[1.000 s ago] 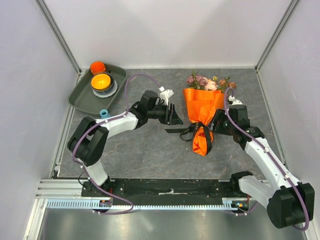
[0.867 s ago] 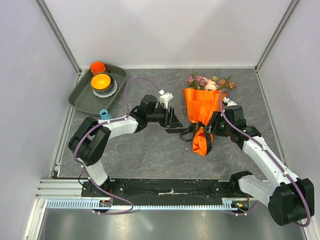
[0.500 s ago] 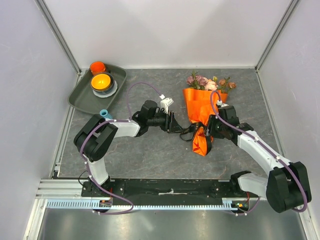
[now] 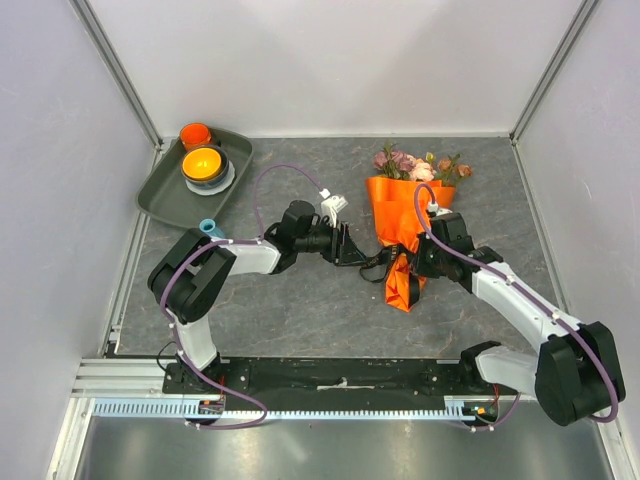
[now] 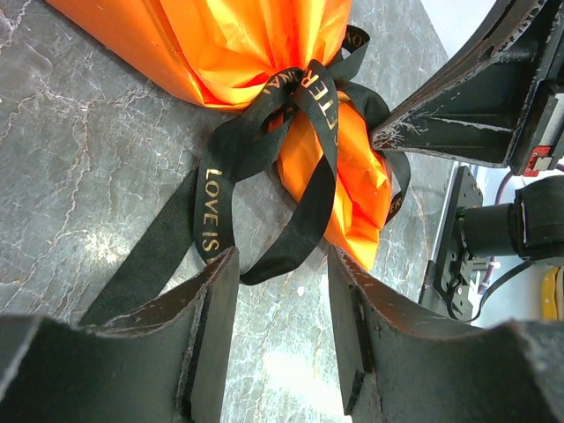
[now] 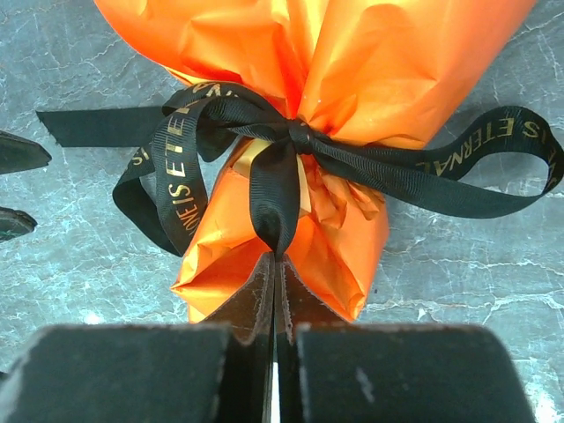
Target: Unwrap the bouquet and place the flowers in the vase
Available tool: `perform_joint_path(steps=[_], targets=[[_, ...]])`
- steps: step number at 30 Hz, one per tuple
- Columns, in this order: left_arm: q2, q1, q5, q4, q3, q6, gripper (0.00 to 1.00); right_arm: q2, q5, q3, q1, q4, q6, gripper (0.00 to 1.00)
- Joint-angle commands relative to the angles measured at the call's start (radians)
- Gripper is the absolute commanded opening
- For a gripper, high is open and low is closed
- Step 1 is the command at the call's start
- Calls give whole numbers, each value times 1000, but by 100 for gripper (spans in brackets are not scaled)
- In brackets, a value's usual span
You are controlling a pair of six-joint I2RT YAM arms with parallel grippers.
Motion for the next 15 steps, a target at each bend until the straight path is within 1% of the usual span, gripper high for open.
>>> perform_joint_path(steps=[1, 4, 8, 12, 15], targets=[[-7, -9, -8, 55, -8, 24, 52, -51, 28, 55, 6, -16, 3, 0], [-1, -9, -20, 44, 3, 36, 52, -92, 45, 90, 6, -51, -1, 0], [16, -9, -99, -49, 50, 64, 52, -142, 52, 121, 6, -84, -1, 0], [78, -14, -80, -74, 113, 65, 51, -175, 52, 149, 6, -87, 5, 0], [97, -23, -46, -86, 159, 94, 50, -165, 52, 158, 6, -79, 5, 0]])
